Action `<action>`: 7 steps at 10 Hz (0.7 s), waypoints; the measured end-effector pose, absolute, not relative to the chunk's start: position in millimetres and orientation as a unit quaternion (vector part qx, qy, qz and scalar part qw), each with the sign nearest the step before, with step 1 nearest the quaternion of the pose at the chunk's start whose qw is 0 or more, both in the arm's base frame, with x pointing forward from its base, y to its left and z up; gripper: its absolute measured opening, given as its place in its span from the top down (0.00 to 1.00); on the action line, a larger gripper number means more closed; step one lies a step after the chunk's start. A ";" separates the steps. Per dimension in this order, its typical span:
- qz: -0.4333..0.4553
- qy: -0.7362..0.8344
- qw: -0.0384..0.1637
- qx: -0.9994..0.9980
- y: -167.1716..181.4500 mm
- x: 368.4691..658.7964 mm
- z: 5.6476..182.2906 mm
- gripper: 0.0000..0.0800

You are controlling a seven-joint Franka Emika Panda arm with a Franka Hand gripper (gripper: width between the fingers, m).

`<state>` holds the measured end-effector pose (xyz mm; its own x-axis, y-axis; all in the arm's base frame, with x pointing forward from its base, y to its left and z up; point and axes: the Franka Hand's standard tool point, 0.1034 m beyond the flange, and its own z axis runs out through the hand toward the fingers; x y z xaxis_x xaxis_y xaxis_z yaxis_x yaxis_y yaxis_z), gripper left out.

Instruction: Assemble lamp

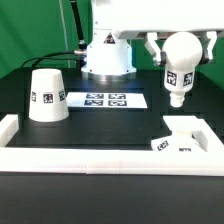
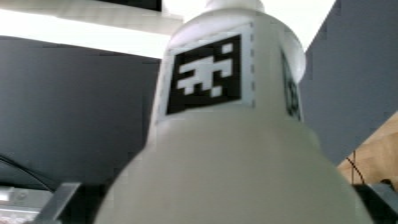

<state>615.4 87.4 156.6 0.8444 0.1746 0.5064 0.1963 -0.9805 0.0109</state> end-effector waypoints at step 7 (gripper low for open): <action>-0.259 -0.131 0.012 -0.957 86.5 625.3 149.8 0.28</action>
Offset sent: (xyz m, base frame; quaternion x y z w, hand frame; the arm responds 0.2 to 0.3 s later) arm 0.0000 0.0000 0.0000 0.0000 0.0000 0.0000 1.0000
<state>625.3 86.5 149.8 0.8314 0.2441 0.4992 0.2568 -0.9654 0.0445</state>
